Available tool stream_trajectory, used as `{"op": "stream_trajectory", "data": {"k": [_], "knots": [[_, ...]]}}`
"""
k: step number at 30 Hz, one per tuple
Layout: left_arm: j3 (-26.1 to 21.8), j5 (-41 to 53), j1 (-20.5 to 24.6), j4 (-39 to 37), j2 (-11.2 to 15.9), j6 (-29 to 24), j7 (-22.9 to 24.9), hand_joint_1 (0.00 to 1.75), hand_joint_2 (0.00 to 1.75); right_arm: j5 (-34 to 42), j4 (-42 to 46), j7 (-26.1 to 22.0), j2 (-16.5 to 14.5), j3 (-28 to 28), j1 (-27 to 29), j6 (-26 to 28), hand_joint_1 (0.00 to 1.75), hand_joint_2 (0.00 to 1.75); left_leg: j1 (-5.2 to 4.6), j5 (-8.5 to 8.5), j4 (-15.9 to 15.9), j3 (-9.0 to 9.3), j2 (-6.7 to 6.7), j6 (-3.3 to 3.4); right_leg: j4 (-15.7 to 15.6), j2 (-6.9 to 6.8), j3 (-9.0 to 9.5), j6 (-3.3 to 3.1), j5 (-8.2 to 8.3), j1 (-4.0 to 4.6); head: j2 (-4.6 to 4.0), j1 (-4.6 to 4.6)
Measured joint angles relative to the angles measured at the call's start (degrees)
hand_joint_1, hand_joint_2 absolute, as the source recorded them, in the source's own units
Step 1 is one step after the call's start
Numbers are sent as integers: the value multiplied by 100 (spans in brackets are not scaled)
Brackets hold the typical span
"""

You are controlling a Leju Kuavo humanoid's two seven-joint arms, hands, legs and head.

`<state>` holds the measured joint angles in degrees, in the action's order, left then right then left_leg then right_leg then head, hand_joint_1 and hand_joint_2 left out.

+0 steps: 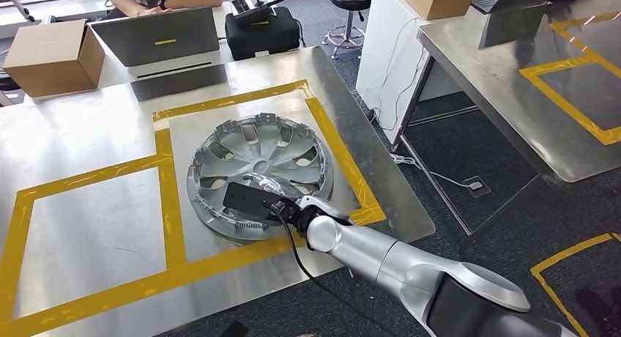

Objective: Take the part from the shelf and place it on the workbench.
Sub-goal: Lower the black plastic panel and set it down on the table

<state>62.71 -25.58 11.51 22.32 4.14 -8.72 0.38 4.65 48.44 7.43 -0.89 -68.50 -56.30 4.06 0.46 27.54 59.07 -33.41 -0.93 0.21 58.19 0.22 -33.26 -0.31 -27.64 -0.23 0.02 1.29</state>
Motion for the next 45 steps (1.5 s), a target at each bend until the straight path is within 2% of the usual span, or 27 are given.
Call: {"op": "stream_trajectory", "data": {"k": [7, 12, 15, 19, 24, 30, 39, 45], "knots": [[-90, -156, -169, -29, 22, -6, -244, 0, 0, 938, 2017, 227, 613, 658, -640, 853, 0, 0, -2, 0, 1, -2, 3, -1, -1, 1, -6, 0, 0, -1, 0, 2], [-155, -283, -240, -45, 38, -28, -418, 0, 0, 1046, 3747, 115, 1178, 1296, -883, 1508, 0, 0, -2, 2, 1, -1, 3, 1, -4, 2, -7, 0, 0, -1, 0, 1], [-179, -359, -269, -57, 40, -71, -528, 0, 0, 716, 4798, -36, 1502, 1659, -730, 1979, 0, 0, -1, 6, 1, 0, 4, -2, -7, 3, -6, 1, -2, -1, 0, 0], [-197, -439, -291, -67, 41, -115, -598, 0, 0, -307, 6078, -173, 1787, 2058, -154, 2676, 0, 0, -1, 11, 0, 3, 8, -2, -9, 9, -5, 3, -3, -1, 0, 3], [-203, -482, -308, -76, 48, -139, -618, 0, 0, -959, 7288, -140, 2015, 2191, 472, 2713, 0, 0, 1, 17, -4, 13, 23, -8, -9, 22, 1, 3, -5, 2, 0, 4], [-221, -557, -325, -81, 55, -197, -618, 0, 0, -837, 7957, -183, 2159, 2200, 829, 2569, 0, 0, 2, 16, -11, 17, 25, -10, -8, 24, 3, 2, -3, 2, 0, 5], [-245, -611, -323, -86, 57, -212, -582, 0, 0, -625, 8255, -230, 2242, 2201, 1013, 2368, 0, 0, -19, 19, -8, 16, 25, -3, -10, 23, 2, 8, -1, -18, 0, 3], [-247, -640, -324, -94, 64, -219, -571, 0, 0, -576, 8268, -232, 2247, 2171, 1048, 2285, 0, 0, -65, 30, 4, 15, 24, 51, -16, 23, 4, 53, 4, -63, 0, 2]]}}
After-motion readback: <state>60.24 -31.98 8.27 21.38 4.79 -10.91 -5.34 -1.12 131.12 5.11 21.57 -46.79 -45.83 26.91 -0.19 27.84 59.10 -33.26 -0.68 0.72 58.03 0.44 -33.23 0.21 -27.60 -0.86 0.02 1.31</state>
